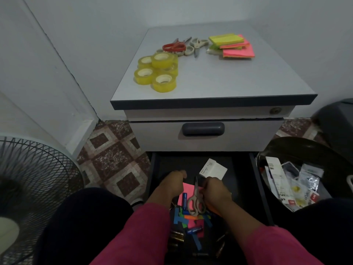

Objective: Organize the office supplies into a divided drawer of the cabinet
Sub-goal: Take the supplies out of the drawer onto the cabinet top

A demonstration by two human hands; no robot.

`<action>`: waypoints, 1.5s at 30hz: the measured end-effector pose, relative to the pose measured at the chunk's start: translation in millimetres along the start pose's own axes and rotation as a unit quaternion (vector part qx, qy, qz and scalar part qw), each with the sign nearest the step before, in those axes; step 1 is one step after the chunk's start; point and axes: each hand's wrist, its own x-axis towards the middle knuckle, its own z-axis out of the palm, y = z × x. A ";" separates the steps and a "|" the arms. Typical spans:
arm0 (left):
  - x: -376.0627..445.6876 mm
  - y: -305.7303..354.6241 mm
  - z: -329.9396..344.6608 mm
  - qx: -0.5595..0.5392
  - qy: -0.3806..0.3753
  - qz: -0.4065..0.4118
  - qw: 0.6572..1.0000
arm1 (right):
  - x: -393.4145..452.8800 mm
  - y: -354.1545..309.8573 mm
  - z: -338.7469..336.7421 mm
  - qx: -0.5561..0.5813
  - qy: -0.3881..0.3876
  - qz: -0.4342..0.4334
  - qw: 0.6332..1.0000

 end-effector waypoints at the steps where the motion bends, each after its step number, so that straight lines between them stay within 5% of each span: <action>1: 0.7 -0.1 0.0 -0.004 0.001 -0.004 1.000 | 2.9 1.0 -1.0 0.011 -0.007 0.001 1.000; 4: 0.9 -2.5 1.5 -0.035 0.036 -0.002 0.999 | 10.8 3.6 -8.1 0.051 -0.009 0.007 0.999; 12: -5.6 12.0 -1.6 -0.017 0.047 -0.006 0.999 | 29.1 27.1 -28.6 0.118 0.172 0.100 0.973; 16: -10.2 24.3 2.3 0.042 -0.001 0.015 0.999 | 28.7 37.6 -28.7 0.159 0.111 0.109 0.975; 20: -10.6 28.4 14.8 0.094 -0.016 -0.001 0.995 | 26.3 34.2 -29.4 0.046 0.099 0.082 0.991; 26: -7.4 32.0 19.7 0.002 -0.020 -0.067 0.998 | 22.7 25.1 -35.5 0.000 0.056 0.123 0.991; 32: -11.7 30.1 10.1 -0.094 0.022 -0.080 0.992 | 10.3 19.8 -39.5 0.222 0.053 0.089 0.969; 37: -22.7 32.0 1.8 -0.171 0.048 -0.071 0.981 | -5.5 17.4 -47.5 0.257 0.050 0.059 0.963; 45: -61.2 42.2 -3.9 -0.355 0.143 -0.054 0.922 | -39.2 6.8 -71.9 0.330 0.082 0.023 0.940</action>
